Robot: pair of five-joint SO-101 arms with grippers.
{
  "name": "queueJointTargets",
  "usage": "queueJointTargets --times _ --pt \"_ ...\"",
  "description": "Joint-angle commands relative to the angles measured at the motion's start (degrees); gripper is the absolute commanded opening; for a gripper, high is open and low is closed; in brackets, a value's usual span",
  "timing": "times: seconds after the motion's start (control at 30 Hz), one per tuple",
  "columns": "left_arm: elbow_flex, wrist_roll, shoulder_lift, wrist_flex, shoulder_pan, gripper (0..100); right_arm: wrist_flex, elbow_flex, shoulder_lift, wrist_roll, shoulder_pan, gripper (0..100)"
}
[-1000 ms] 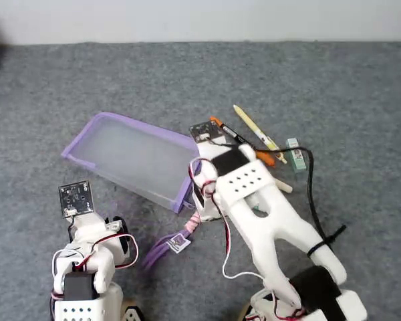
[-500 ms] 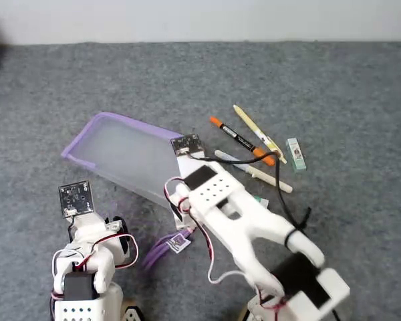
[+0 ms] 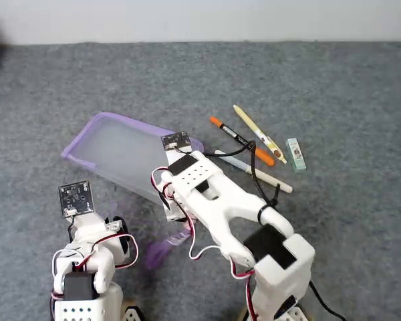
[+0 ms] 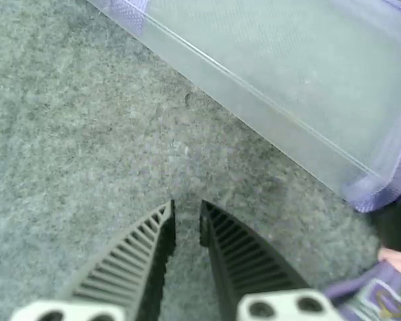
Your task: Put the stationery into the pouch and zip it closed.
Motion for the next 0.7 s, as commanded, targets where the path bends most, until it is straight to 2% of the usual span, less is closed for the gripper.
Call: queueJointTargets --times 0.0,0.17,0.3,0.37,0.67 --pt "-0.5 0.2 -0.5 0.2 -0.3 7 -0.7 -2.5 0.7 -0.5 0.7 13.1" --pt "-0.5 0.2 -0.5 0.2 -0.3 7 0.0 -2.1 2.3 -0.4 3.9 12.5" --pt "-0.5 0.2 -0.5 0.2 -0.3 7 2.8 -3.7 0.5 1.1 5.7 0.0" --pt "-0.5 0.2 -0.5 0.2 -0.3 7 5.1 -4.5 -1.0 2.9 5.7 2.7" --pt "-0.5 0.2 -0.5 0.2 -0.3 7 15.3 -5.5 -12.4 3.2 5.6 0.9"
